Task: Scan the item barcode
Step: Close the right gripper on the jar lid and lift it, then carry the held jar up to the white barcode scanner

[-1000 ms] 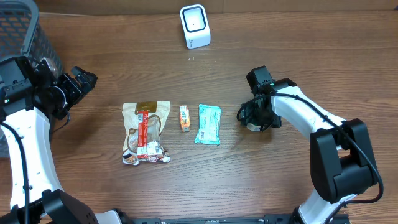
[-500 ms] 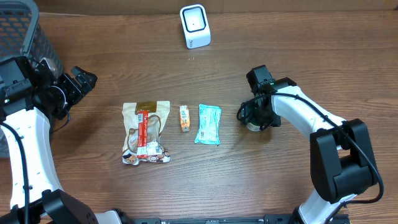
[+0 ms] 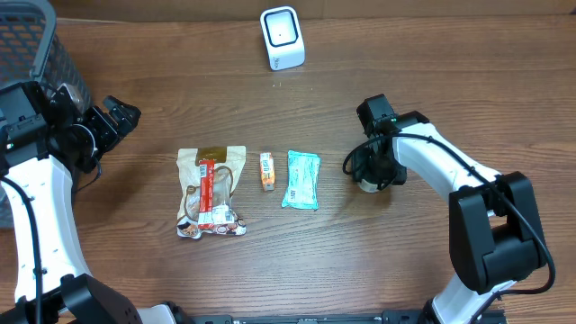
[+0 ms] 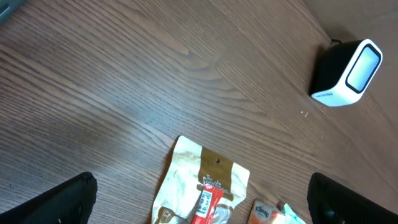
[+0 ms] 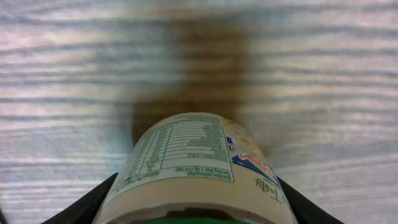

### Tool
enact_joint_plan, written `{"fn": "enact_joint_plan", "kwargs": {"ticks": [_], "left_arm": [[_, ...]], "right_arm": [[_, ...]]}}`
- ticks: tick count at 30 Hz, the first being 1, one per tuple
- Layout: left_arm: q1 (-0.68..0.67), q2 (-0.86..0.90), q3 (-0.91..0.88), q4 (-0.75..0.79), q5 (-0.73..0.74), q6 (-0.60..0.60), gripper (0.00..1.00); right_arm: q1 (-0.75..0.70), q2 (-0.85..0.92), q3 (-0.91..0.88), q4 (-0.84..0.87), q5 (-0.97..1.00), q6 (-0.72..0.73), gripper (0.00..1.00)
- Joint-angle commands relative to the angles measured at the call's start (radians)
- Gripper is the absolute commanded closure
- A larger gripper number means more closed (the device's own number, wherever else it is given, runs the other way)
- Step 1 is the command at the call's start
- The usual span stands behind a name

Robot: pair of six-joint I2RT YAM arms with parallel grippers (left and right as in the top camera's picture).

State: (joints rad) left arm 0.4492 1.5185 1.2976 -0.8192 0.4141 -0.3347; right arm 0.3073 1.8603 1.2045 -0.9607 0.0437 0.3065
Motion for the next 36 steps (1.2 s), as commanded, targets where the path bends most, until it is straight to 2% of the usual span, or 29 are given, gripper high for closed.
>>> {"fn": "enact_joint_plan", "kwargs": {"ticks": [1, 6, 11, 16, 20, 24, 29, 36], "left_arm": [[0.001, -0.018, 0.006, 0.002, -0.006, -0.005, 0.00], [0.001, -0.018, 0.006, 0.002, -0.006, -0.006, 0.01], [0.001, -0.018, 0.006, 0.002, -0.006, -0.006, 0.01], [0.001, -0.018, 0.006, 0.002, -0.006, -0.005, 0.00], [0.001, -0.018, 0.006, 0.002, -0.006, -0.006, 0.01], [0.001, -0.018, 0.006, 0.002, -0.006, -0.006, 0.01], [0.001, -0.018, 0.006, 0.002, -0.006, -0.006, 0.00], [0.001, -0.018, 0.006, 0.002, -0.006, -0.005, 0.00]], "right_arm": [[-0.004, 0.003, 0.109, -0.057, 0.008, -0.001, 0.56], [-0.003, 0.003, 0.301, -0.214, 0.007, -0.001, 0.60], [-0.003, 0.003, 0.549, -0.390, -0.005, -0.002, 0.72], [-0.003, 0.003, 0.814, -0.596, -0.140, -0.054, 0.90], [-0.003, 0.003, 0.994, -0.676, -0.143, -0.053, 0.91], [-0.003, 0.003, 1.011, -0.572, -0.143, -0.053, 0.91], [0.001, 0.003, 0.968, -0.316, -0.143, -0.049, 0.96], [0.007, 0.034, 0.917, -0.046, -0.143, -0.046, 0.96]]}}
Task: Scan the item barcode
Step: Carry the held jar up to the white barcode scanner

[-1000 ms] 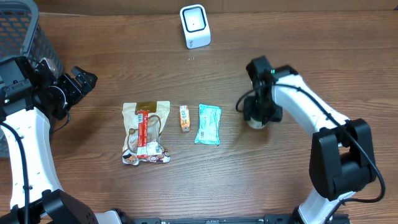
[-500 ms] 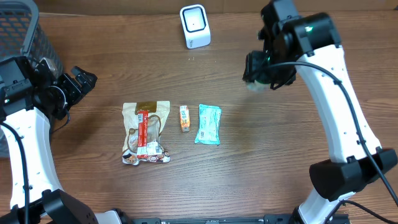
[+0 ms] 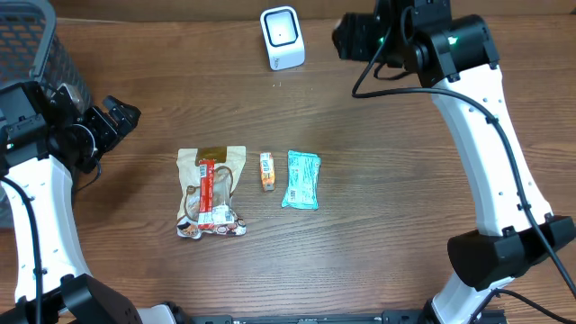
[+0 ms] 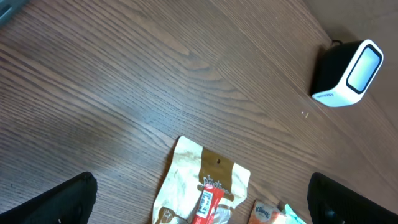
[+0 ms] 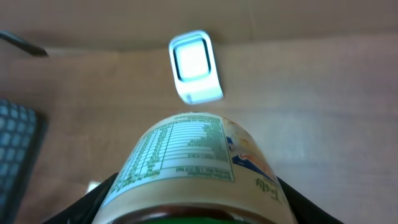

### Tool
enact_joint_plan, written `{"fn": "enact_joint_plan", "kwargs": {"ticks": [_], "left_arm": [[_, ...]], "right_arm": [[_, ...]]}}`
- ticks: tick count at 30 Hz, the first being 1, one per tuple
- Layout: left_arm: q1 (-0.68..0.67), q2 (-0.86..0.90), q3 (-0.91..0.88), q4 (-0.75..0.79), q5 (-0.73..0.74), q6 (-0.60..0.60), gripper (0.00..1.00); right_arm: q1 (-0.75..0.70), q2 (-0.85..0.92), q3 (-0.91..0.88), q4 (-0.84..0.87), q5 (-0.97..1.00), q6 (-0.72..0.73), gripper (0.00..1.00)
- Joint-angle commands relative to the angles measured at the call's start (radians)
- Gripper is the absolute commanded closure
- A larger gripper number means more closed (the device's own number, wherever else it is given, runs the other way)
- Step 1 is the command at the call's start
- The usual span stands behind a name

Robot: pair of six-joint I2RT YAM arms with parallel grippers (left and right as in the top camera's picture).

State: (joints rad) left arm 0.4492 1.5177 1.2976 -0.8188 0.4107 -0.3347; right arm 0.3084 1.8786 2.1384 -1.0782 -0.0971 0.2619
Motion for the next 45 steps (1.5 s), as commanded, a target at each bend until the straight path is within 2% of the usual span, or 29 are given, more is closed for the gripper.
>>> {"fn": "enact_joint_plan", "kwargs": {"ticks": [1, 10, 21, 25, 32, 45], "left_arm": [[0.001, -0.018, 0.006, 0.001, -0.003, -0.006, 0.00], [0.001, -0.018, 0.006, 0.001, -0.003, -0.006, 0.00], [0.001, -0.018, 0.006, 0.001, -0.003, -0.006, 0.01], [0.001, -0.018, 0.006, 0.001, -0.003, -0.006, 0.01], [0.001, -0.018, 0.006, 0.001, -0.003, -0.006, 0.01], [0.001, -0.018, 0.006, 0.001, -0.003, -0.006, 0.01]], "right_arm": [[0.006, 0.027, -0.024, 0.105, -0.002, -0.001, 0.96], [0.014, 0.248, -0.045, 0.464, -0.002, -0.008, 0.96], [0.053, 0.536, -0.045, 1.087, -0.002, -0.005, 0.96], [0.053, 0.586, -0.045, 1.250, -0.002, -0.005, 0.96], [0.053, 0.602, -0.045, 1.298, 0.060, 0.003, 0.96], [0.059, 0.717, -0.045, 1.363, 0.051, 0.003, 0.96]]}}
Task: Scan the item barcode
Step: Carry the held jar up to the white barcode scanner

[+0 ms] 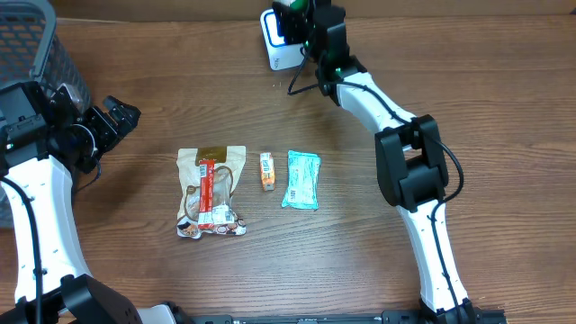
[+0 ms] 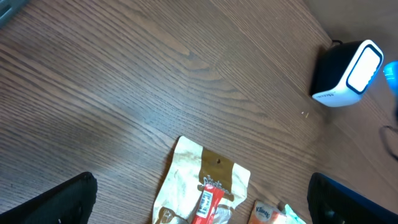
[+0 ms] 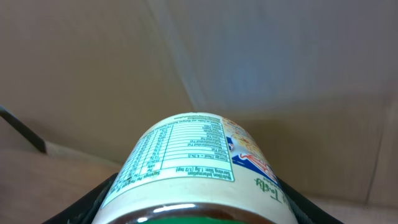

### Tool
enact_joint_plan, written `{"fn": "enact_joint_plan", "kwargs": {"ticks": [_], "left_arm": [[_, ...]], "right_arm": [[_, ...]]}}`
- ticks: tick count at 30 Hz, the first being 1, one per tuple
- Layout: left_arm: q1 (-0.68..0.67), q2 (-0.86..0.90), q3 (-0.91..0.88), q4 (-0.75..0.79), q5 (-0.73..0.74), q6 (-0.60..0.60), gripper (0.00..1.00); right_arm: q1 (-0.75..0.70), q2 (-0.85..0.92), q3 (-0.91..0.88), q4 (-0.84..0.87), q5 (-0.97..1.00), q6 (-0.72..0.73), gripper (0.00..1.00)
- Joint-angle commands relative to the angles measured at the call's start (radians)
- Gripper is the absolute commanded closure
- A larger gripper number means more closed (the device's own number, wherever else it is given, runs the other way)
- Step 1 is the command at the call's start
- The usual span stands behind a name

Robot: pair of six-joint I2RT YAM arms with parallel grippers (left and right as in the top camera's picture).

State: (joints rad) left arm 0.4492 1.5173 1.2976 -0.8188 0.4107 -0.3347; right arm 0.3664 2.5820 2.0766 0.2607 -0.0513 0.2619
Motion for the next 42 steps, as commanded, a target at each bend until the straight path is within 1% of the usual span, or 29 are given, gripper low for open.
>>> {"fn": "enact_joint_plan", "kwargs": {"ticks": [1, 11, 15, 18, 21, 24, 29, 34, 38, 42], "left_arm": [[0.001, -0.017, 0.006, 0.001, -0.003, -0.006, 0.00], [0.001, -0.017, 0.006, 0.001, -0.003, -0.006, 0.01], [0.001, -0.017, 0.006, 0.001, -0.003, -0.006, 0.00], [0.001, -0.017, 0.006, 0.001, -0.003, -0.006, 0.00], [0.001, -0.017, 0.006, 0.001, -0.003, -0.005, 0.00], [0.001, -0.017, 0.006, 0.001, -0.003, -0.006, 0.01], [0.001, -0.017, 0.006, 0.001, -0.003, -0.006, 0.00], [0.001, -0.017, 0.006, 0.001, -0.003, -0.005, 0.00], [0.001, -0.017, 0.006, 0.001, -0.003, -0.006, 0.00], [0.001, -0.017, 0.006, 0.001, -0.003, -0.006, 0.00]], "right_arm": [[0.001, 0.015, 0.017, 0.026, 0.005, 0.003, 0.96], [0.004, 0.016, 0.017, 0.031, 0.005, 0.003, 0.96], [0.004, 0.016, 0.017, 0.063, 0.005, 0.003, 0.96], [0.004, 0.016, 0.017, 0.161, 0.005, 0.060, 0.96], [0.001, 0.016, 0.017, 0.200, 0.005, 0.134, 0.96], [0.001, 0.016, 0.017, 0.168, 0.005, 0.184, 0.96], [0.007, 0.016, 0.017, 0.086, 0.005, 0.183, 0.96], [0.001, 0.003, 0.017, 0.064, -0.010, 0.183, 0.96], [-0.016, -0.065, 0.017, 0.058, -0.059, 0.183, 0.96], [-0.036, -0.180, 0.017, -0.025, -0.097, 0.179, 0.96]]}}
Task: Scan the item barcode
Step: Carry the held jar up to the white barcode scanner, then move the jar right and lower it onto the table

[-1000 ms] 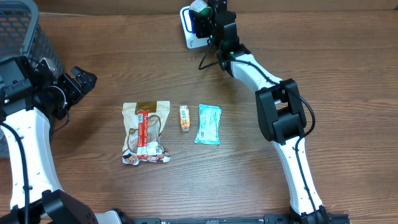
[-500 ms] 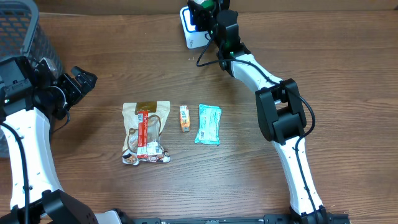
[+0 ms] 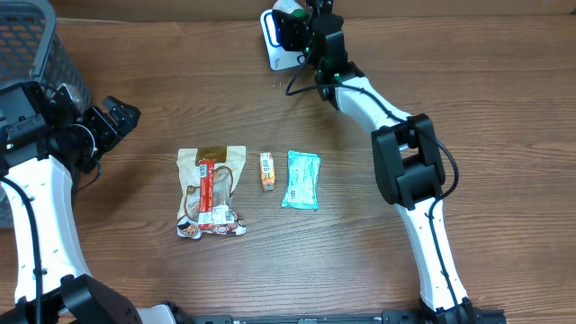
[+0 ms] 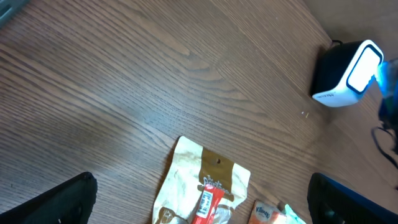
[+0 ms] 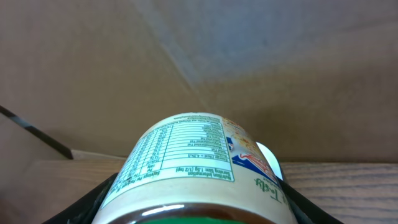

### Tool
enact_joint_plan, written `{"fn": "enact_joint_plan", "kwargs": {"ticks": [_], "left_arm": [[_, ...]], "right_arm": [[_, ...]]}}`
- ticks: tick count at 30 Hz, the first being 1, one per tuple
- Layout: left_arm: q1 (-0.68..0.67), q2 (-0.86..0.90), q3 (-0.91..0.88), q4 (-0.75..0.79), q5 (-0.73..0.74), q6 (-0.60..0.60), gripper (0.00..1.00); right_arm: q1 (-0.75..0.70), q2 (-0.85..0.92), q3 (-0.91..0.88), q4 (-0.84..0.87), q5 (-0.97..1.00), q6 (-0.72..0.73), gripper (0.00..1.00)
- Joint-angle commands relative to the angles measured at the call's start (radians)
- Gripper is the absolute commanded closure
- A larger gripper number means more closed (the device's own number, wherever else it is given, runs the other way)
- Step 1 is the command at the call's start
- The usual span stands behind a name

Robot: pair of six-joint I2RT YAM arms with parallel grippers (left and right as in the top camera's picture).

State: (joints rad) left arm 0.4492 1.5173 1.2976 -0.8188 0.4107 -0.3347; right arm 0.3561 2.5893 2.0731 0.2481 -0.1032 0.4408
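Observation:
A jar (image 5: pixel 193 162) with a cream nutrition label and a green lid sits in my right gripper (image 5: pixel 193 202), which is shut on it. In the overhead view the right gripper (image 3: pixel 304 22) holds the jar (image 3: pixel 290 8) right by the white barcode scanner (image 3: pixel 277 47) at the table's back edge. A corner of the scanner (image 5: pixel 268 157) peeks out behind the jar. My left gripper (image 3: pixel 115 117) stands open at the far left with nothing in it; its fingers (image 4: pixel 62 202) frame the snack bag.
A crumpled snack bag with a red bar on it (image 3: pixel 211 191), a small orange tissue pack (image 3: pixel 266 170) and a teal packet (image 3: pixel 301 179) lie mid-table. A wire basket (image 3: pixel 36 45) stands at the back left. A cardboard wall (image 5: pixel 249 50) rises behind the scanner.
The right gripper with the jar has tilted slightly by the scanner: the table's back edge and a corner of the scanner now show behind the jar. The left arm has not moved.
The right gripper was shut on the jar low over the table, right of the teal packet. Then it held the jar high at the back, scanner in view. Then it was at the scanner, where it still holds the jar. The left arm stayed still.

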Motion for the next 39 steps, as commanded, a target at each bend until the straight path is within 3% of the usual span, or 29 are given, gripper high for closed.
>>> {"fn": "enact_joint_plan", "kwargs": {"ticks": [1, 7, 15, 20, 26, 32, 39], "left_arm": [[0.001, -0.017, 0.006, 0.001, -0.003, -0.006, 0.00], [0.001, -0.017, 0.006, 0.001, -0.003, -0.006, 0.00], [0.001, -0.017, 0.006, 0.001, -0.003, -0.005, 0.00], [0.001, -0.017, 0.006, 0.001, -0.003, -0.005, 0.00], [0.001, -0.017, 0.006, 0.001, -0.003, -0.006, 0.00], [0.001, -0.017, 0.006, 0.001, -0.003, -0.005, 0.00], [0.001, -0.017, 0.006, 0.001, -0.003, -0.006, 0.01]], "right_arm": [[-0.030, -0.211, 0.021, -0.033, -0.059, 0.000, 0.96], [-0.082, -0.401, 0.021, -0.260, -0.222, 0.001, 0.96], [-0.208, -0.605, 0.021, -0.922, -0.224, 0.001, 0.96], [-0.304, -0.626, 0.021, -1.281, -0.200, -0.004, 0.96], [-0.396, -0.586, 0.020, -1.650, -0.016, -0.113, 0.96], [-0.419, -0.535, 0.020, -1.812, 0.155, -0.112, 0.96], [-0.424, -0.514, -0.051, -1.812, 0.157, -0.108, 0.96]]}}
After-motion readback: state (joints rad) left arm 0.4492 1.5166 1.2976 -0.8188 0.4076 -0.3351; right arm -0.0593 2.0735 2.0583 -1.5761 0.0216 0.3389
